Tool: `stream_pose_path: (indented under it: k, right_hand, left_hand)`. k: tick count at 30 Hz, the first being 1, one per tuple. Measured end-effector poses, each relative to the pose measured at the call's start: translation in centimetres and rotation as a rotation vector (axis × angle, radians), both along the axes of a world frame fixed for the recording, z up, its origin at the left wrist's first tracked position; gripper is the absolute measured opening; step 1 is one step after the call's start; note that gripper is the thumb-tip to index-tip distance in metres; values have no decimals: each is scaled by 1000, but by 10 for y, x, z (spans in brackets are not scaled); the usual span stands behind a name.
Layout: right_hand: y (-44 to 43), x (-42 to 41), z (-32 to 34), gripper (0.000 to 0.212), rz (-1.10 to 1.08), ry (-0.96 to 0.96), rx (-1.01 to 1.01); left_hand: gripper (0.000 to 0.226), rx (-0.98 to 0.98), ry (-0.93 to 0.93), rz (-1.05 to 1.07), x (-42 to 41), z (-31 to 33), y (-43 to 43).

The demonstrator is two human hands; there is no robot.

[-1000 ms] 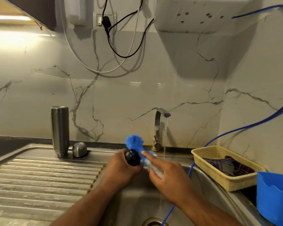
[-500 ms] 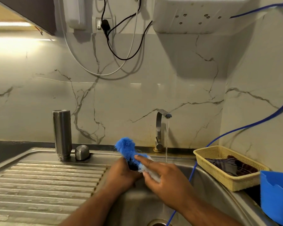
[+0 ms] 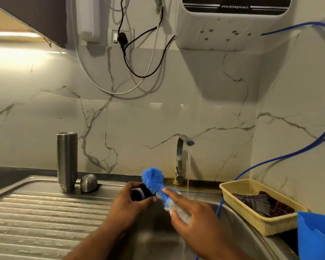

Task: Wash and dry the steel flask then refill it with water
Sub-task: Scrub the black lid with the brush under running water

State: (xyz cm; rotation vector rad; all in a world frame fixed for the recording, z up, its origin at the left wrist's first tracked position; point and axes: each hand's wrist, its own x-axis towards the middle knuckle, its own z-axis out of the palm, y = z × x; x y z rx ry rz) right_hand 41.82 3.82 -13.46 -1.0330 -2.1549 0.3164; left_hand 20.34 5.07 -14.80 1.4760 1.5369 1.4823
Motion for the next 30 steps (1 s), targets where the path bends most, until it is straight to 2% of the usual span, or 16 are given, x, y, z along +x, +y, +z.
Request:
stream_pose_path:
  k: [4, 9, 12, 14, 18, 23, 28, 30]
  right_hand:
    - [0, -1, 1, 60, 27, -7, -9]
    - [6, 2, -1, 55, -30, 106, -49]
    - [1, 0, -4, 56, 15, 140, -115]
    - [1, -4, -4, 55, 16, 179, -128]
    - [7, -4, -1, 54, -23, 257, -102]
    - [-4, 3, -1, 55, 53, 211, -134]
    - [-5, -10, 0, 56, 17, 287, 1]
    - [-9, -10, -1, 57, 58, 256, 3]
  left_hand:
    - [50, 30, 31, 22, -3, 1, 1]
    - [41, 32, 142, -23, 8, -2, 1]
    - [39, 27, 9, 39, 5, -1, 1]
    - [42, 98, 29, 70, 3, 2, 1]
    - [39, 130, 91, -158, 19, 5, -4]
    - [30, 173, 48, 51, -3, 10, -2]
    - [39, 152, 258, -198, 18, 8, -13]
    - [31, 172, 261, -148, 10, 10, -8]
